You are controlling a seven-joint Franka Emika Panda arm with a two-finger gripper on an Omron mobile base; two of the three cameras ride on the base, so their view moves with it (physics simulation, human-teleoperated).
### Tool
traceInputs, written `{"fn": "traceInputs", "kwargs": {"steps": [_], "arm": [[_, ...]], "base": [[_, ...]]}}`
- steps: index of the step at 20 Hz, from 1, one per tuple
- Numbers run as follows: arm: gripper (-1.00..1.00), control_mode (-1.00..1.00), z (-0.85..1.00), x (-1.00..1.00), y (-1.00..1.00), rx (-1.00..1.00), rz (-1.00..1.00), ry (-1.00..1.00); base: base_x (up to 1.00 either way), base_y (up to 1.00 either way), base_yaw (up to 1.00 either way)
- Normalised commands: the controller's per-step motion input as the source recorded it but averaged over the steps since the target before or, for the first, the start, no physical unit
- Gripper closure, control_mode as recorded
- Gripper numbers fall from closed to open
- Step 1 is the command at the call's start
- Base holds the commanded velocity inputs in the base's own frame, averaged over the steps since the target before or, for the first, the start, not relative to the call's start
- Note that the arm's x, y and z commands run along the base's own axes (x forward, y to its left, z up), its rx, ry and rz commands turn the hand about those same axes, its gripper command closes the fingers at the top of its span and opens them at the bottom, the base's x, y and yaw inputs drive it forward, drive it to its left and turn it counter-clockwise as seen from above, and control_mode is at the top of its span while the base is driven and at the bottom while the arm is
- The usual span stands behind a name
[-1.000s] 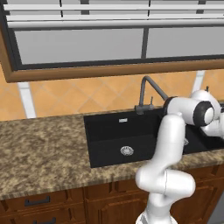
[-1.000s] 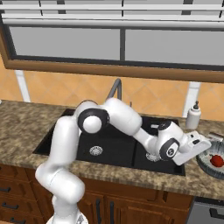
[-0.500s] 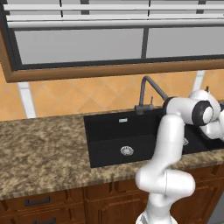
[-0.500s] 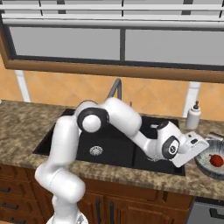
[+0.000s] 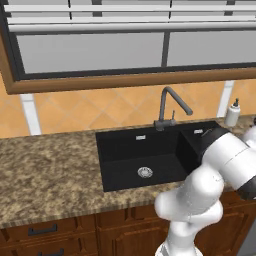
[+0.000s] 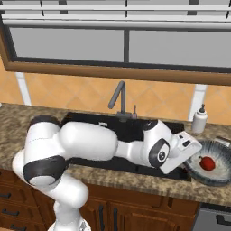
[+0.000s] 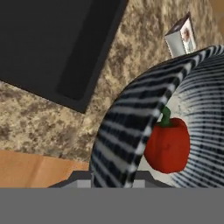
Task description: Pick the bell pepper from the sink and place it in the bowl. Then pick the bowl and place it in the microwave. Then close the microwave door and press the start button.
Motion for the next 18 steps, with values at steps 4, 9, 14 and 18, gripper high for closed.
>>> {"fn": "traceInputs", "kwargs": {"steps": [4, 9, 14, 18], "arm": [[1.0, -1.0, 1.0, -0.49, 0.77, 0.09, 0.14, 0.17], [1.0, -1.0, 1.0, -0.31, 0.57, 0.08, 0.14, 0.12], [1.0, -1.0, 1.0, -0.23, 0.21, 0.18, 0.13, 0.05], [1.0, -1.0, 1.0, -0.19, 0.74, 0.19, 0.17, 0.16]], "base": [[0.0, 0.0, 0.0], [0.0, 0.0, 0.0], [0.0, 0.0, 0.0], [0.0, 0.0, 0.0]]}}
